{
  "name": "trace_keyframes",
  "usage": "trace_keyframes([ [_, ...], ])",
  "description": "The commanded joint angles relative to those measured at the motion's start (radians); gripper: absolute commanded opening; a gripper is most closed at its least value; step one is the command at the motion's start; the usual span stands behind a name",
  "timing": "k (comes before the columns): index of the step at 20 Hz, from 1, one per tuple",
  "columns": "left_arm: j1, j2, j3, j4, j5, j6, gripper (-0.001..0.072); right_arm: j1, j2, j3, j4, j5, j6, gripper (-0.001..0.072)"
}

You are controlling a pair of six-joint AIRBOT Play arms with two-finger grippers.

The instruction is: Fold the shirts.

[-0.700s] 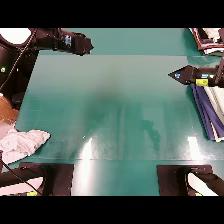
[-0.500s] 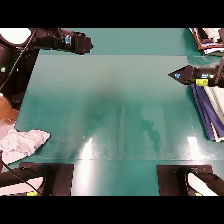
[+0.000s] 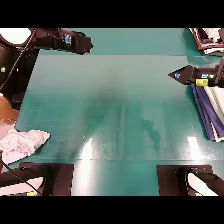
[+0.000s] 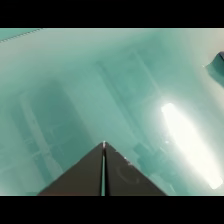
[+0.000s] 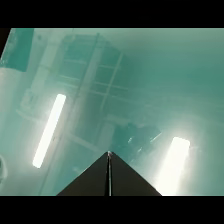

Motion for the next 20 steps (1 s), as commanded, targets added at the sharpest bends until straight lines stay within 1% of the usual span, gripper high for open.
trace_keyframes([
  [1,0.000,0.000,0.000,-0.003,0.033,-0.002,0.0024,0.001,0.001,0.000,0.000,0.019,0.000,0.0013],
  [2,0.000,-0.001,0.000,0.000,0.071,0.001,0.0024,0.001,0.001,0.000,0.000,0.021,0.000,0.0013],
  [3,0.011,0.004,0.001,0.003,0.057,0.000,0.0024,0.001,0.001,0.000,0.000,0.021,0.000,0.0013],
  [4,0.036,0.017,0.001,0.014,-0.010,-0.007,0.0024,0.001,0.001,0.000,0.000,0.021,0.000,0.0013],
  [6,0.118,0.054,-0.005,0.080,-0.214,-0.008,0.0023,0.001,0.001,0.000,0.000,0.023,0.000,0.0013],
  [8,0.221,0.129,-0.069,0.152,-0.348,-0.005,0.0023,0.001,0.001,0.000,0.000,0.027,0.000,0.0013],
  [10,0.328,0.235,-0.186,0.208,-0.392,0.012,0.0024,0.001,0.001,0.000,0.000,0.026,0.000,0.0013],
  [13,0.505,0.391,-0.421,0.255,-0.412,0.007,0.0024,0.001,0.001,0.000,0.000,0.026,0.000,0.0013],
  [15,0.607,0.457,-0.575,0.264,-0.457,0.008,0.0024,0.001,0.001,0.000,0.000,0.026,0.000,0.0013],
  [17,0.676,0.475,-0.701,0.294,-0.517,0.008,0.0027,0.001,0.001,0.000,-0.001,0.025,-0.002,0.0013],
  [18,0.696,0.475,-0.755,0.320,-0.532,0.007,0.0190,0.001,0.001,0.000,-0.001,0.025,-0.004,0.0013],
  [19,0.708,0.475,-0.808,0.354,-0.536,0.001,0.0547,0.001,0.001,0.000,-0.001,0.025,-0.005,0.0013],
  [20,0.708,0.475,-0.855,0.402,-0.530,-0.030,0.0655,0.001,0.001,0.000,-0.001,0.025,-0.006,0.0013],
])
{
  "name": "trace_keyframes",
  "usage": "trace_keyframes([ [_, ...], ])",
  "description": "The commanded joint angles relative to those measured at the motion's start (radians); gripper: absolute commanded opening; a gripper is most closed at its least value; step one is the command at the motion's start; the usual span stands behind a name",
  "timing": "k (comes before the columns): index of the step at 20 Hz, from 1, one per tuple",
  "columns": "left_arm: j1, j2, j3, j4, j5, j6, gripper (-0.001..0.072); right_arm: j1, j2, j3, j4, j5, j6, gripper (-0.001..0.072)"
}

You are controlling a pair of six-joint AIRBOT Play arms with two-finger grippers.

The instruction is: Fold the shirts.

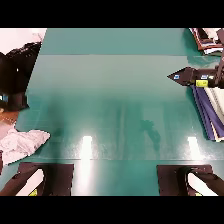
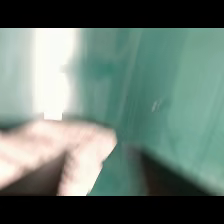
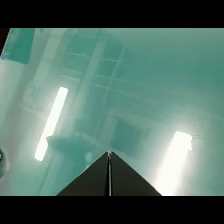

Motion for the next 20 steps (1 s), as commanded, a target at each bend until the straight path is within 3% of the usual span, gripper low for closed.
trace_keyframes([
  [1,0.061,0.026,-0.200,0.146,-0.041,-0.049,0.0651,0.001,0.000,-0.001,0.000,-0.002,-0.013,0.0013],
  [6,0.061,0.026,-0.343,0.293,-0.013,-0.093,0.0650,0.001,0.000,0.000,0.000,-0.008,-0.021,0.0013],
  [7,0.061,0.026,-0.356,0.296,-0.008,-0.104,0.0597,0.001,0.000,-0.001,0.000,-0.008,-0.021,0.0013],
  [9,0.061,0.026,-0.362,0.294,0.000,-0.110,0.0191,0.001,0.000,0.000,0.000,-0.008,-0.021,0.0013],
  [11,0.061,0.026,-0.362,0.294,0.014,-0.109,0.0025,0.001,0.000,0.000,0.000,-0.007,-0.021,0.0013],
  [15,0.056,0.026,-0.265,0.184,0.028,-0.108,0.0022,0.000,0.000,0.013,0.002,-0.012,-0.021,0.0013],
  [20,-0.134,0.026,0.186,-0.061,0.032,-0.111,0.0022,-0.001,0.000,0.204,0.002,-0.059,-0.021,0.0013],
])
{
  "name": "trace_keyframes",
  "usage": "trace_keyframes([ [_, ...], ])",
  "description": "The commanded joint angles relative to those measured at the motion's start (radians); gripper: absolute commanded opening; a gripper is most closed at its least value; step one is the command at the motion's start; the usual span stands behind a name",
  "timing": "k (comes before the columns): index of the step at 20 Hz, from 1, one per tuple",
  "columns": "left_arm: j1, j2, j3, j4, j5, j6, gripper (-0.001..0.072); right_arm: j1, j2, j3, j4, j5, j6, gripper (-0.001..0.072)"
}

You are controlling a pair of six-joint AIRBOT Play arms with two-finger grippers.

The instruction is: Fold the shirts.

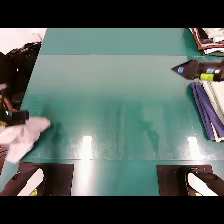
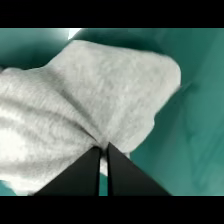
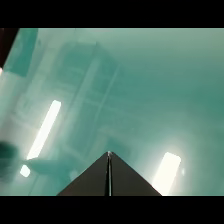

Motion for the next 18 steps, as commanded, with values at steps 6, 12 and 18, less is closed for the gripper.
trace_keyframes([
  [6,-0.489,-0.006,0.607,-0.170,0.124,-0.058,0.0020,0.000,0.000,0.298,-0.002,-0.113,-0.025,0.0013],
  [12,-0.839,-0.205,0.650,-0.168,0.196,-0.058,0.0021,0.000,0.000,0.335,-0.002,-0.107,-0.025,0.0013],
  [18,-1.010,-0.522,0.650,-0.331,0.249,0.054,0.0448,0.000,0.000,0.335,-0.002,-0.074,-0.025,0.0013],
])
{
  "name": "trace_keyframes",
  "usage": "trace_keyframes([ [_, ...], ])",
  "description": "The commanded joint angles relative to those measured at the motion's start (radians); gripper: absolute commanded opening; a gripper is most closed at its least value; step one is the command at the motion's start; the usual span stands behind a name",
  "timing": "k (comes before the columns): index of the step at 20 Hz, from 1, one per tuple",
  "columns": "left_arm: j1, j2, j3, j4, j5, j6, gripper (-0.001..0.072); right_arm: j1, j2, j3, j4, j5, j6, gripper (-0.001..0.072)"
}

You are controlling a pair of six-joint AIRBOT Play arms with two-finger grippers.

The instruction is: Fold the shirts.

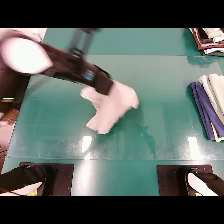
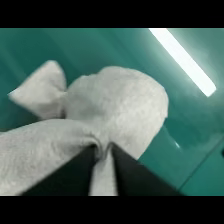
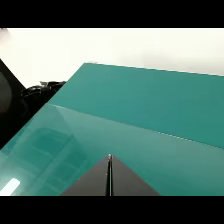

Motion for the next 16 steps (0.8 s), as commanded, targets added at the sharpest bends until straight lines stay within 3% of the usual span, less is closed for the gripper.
trace_keyframes([
  [1,-0.054,-0.144,0.005,-0.066,0.024,0.048,0.0538,0.000,0.000,0.003,0.000,0.029,0.001,0.0013],
  [9,0.325,-0.081,-0.036,-0.046,-0.190,0.074,0.0538,0.000,-0.001,0.001,-0.027,0.054,0.001,0.0013],
  [13,0.396,-0.101,-0.261,-0.126,0.030,0.075,0.0539,0.000,-0.001,0.001,-0.027,0.056,0.001,0.0013],
  [16,0.395,-0.215,-0.364,-0.222,0.158,0.075,0.0539,0.000,-0.001,0.001,-0.027,0.079,0.001,0.0013],
])
